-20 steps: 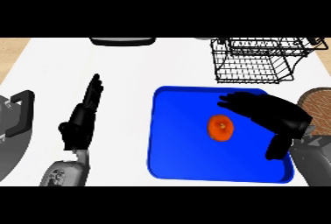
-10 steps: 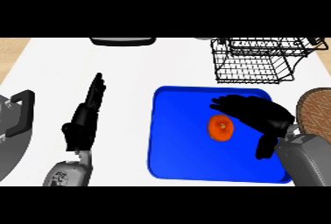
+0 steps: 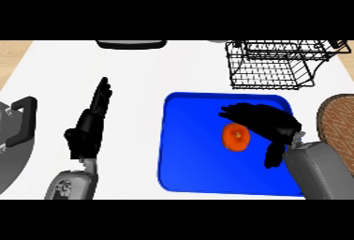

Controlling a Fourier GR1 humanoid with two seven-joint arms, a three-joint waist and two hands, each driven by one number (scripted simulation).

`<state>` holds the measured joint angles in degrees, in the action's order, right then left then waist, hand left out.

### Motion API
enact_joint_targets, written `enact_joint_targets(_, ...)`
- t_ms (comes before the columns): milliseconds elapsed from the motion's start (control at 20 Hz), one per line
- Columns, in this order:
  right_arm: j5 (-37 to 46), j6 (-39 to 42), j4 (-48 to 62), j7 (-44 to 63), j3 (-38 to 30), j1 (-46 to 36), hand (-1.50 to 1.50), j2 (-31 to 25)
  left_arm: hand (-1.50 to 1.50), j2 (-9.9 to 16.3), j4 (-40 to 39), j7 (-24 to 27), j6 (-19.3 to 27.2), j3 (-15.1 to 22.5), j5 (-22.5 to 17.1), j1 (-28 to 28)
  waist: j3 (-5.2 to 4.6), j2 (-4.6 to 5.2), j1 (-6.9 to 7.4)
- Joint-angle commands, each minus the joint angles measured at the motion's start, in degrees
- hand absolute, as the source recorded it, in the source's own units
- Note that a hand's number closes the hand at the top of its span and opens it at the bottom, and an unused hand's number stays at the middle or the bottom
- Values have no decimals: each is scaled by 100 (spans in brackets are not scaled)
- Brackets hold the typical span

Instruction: Pick the squash from the tray and place it in the tiered basket

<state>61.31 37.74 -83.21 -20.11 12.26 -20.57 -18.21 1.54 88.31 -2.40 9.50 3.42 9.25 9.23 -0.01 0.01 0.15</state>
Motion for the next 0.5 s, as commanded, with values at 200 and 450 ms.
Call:
enact_joint_targets(200, 237, -511, 325, -285, 4, 328, -150, 174, 0, -79, -193, 352, -7, 19, 81, -132, 1, 3, -8)
enact_joint_targets(450, 247, -225, 230, -265, -123, 221, -150, 292, 0, -47, -75, -1, -62, -33, 33, 31, 1, -1, -12)
